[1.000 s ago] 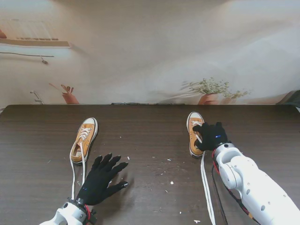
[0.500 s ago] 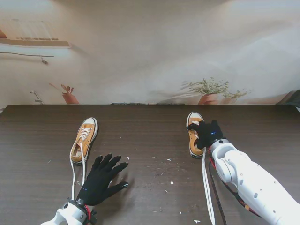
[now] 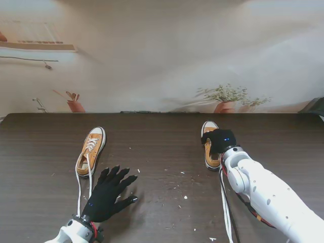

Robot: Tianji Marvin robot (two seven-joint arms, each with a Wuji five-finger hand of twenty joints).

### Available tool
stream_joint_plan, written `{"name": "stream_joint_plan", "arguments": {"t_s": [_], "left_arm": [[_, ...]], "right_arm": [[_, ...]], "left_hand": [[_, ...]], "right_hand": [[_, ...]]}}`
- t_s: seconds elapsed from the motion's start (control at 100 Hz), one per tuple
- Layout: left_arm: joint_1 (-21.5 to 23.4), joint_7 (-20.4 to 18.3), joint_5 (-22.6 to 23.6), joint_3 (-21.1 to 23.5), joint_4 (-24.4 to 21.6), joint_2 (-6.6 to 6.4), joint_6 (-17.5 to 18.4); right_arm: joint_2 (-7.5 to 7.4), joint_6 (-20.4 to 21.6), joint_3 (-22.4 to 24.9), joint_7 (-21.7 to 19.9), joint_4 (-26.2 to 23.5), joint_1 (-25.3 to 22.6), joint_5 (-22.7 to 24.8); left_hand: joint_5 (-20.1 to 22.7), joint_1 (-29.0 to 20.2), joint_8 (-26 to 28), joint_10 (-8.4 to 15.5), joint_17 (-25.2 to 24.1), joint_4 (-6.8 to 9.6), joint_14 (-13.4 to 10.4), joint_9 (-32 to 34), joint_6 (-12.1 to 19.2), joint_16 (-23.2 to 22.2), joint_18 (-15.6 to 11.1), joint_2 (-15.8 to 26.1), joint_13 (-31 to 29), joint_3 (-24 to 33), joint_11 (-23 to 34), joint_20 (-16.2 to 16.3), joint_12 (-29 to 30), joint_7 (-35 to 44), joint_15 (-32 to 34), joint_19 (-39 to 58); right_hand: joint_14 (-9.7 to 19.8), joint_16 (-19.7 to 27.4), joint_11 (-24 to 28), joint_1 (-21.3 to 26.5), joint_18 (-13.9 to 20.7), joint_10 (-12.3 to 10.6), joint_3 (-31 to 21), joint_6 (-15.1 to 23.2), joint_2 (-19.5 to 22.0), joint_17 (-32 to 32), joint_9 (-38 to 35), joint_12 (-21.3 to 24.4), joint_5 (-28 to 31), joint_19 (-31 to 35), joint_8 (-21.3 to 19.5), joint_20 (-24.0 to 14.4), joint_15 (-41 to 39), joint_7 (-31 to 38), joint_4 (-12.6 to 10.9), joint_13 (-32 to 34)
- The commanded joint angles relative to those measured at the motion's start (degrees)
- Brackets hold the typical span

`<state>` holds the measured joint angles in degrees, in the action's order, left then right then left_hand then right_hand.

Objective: Tie the shoelaces into a bow on the shoes

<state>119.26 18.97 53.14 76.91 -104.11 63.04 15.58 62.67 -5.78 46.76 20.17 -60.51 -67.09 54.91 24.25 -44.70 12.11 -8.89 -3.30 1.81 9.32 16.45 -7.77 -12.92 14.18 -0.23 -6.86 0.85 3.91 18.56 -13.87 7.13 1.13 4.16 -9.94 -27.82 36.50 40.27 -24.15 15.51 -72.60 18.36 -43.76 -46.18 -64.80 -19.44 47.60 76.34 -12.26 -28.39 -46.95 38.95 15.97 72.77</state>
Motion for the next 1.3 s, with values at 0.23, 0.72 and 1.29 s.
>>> {"name": "stream_joint_plan", "arguments": {"t_s": [0.23,0.72,1.29], "left_arm": [[0.9,0.2,0.6,0.3,-1.0,0.09,0.2],[2.4,2.0,1.6,1.4,-2.0,0.23,1.2],[2.8,2.7,1.7,1.9,-2.0,0.32,2.4]], "right_arm": [[-0.05,4.5,3.0,2.2,-4.9,-4.6,2.2],[0.49,-0.8,5.4,-2.0,-23.3,-13.8,4.0],[3.35,-13.3,-9.7,-2.0,-25.2,-9.3,1.2]], "left_hand": [[1.3,-0.8,-0.8,-0.6,-0.1,0.41,0.1,0.5,1.6,1.2,-5.3,0.6,-1.0,-1.3,0.0,0.7,1.3,0.1,-0.2,-0.9],[1.5,-0.8,-0.7,-0.7,0.0,0.37,0.0,0.5,1.7,1.1,-5.3,0.6,-1.0,-1.3,0.0,0.7,1.3,0.2,-0.2,-1.0],[1.5,-0.8,-0.7,-0.7,0.0,0.40,-0.1,0.5,1.7,1.2,-5.3,0.6,-1.0,-1.3,0.0,0.7,1.3,0.1,-0.2,-1.1]], "right_hand": [[2.2,-6.3,18.1,3.5,-3.0,-10.8,-11.3,-3.7,-3.7,-9.0,-9.1,-14.3,19.7,12.1,-21.3,-11.4,-25.0,16.9,0.6,2.3],[2.2,-7.8,18.2,3.5,-3.9,-9.7,-14.9,-3.9,-8.0,-11.1,-10.9,-16.2,22.3,12.9,-25.8,-13.1,-28.6,15.8,0.3,2.2],[1.8,-7.1,17.4,3.0,-4.1,-10.2,-14.1,-3.4,-7.1,-9.9,-10.7,-16.0,21.7,13.4,-26.3,-12.5,-27.5,14.7,-0.2,2.2]]}}
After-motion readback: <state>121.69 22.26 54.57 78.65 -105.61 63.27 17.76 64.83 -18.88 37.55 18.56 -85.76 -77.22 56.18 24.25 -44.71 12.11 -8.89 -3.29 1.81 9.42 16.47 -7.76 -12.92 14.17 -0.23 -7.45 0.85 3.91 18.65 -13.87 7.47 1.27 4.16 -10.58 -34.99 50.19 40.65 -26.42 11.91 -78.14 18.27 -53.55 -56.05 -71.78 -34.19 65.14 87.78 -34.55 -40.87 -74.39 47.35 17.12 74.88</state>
